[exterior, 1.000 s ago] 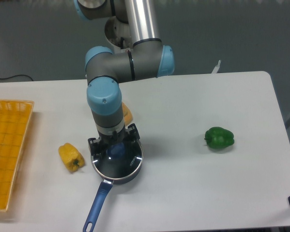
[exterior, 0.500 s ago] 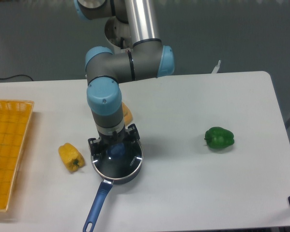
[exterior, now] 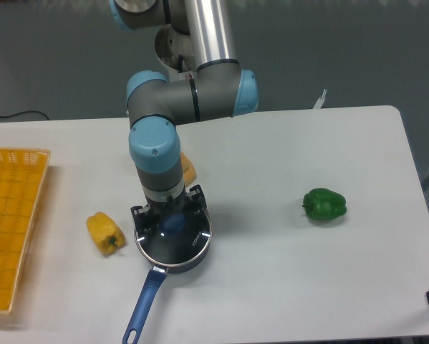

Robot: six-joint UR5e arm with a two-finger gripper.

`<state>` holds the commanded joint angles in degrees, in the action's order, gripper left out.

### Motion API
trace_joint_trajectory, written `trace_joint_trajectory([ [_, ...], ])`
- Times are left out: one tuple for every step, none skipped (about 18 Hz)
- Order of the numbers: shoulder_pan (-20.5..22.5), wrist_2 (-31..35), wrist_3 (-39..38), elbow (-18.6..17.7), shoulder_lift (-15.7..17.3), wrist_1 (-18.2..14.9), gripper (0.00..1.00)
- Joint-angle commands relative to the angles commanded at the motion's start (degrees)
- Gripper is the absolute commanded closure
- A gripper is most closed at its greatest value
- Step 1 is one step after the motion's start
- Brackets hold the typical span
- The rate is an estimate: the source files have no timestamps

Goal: Open the lid
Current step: 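Close the gripper on the blue knob of the glass lid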

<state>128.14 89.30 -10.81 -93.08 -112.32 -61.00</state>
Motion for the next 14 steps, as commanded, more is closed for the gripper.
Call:
trace_joint_trajectory([
  [0.00,0.00,0.00,0.00,-0.09,0.00,0.09],
  [0.00,0.00,0.00,0.00,0.00,-0.09,0.11],
  [0.00,-0.09,0.00,0.00,0.00,0.00,0.11],
  [0.00,-0.09,0.09,0.00,0.09,0.00,0.12],
  [0.00,-0.09,0.09,0.00,0.09,-0.09,0.13],
  [0.00,-0.09,0.09,0.00,0.09,0.00,0.15],
  [0.00,-0.09,0.09,0.00,0.09,0.00,0.17],
  [-0.09,-0.09,0.09,0.00,0.09,0.00,0.20],
  [-0.09,-0.09,0.17,0.00,0.09,-0.09,0.22],
  [-0.09,-0.17,0.18,0.09,0.09,-0.09,0.24],
  [-0.09,-0.18,0.26,0.00,0.17,-0.09,0.28],
  [0.00,-0.18,0.18,0.09,0.18,-0.09,0.29],
  [-0.09,-0.18,0.26,0.09,0.18,-0.09,0.30],
  [0.00,-0.18,0.26,0.17,0.18,-0.09,0.30],
])
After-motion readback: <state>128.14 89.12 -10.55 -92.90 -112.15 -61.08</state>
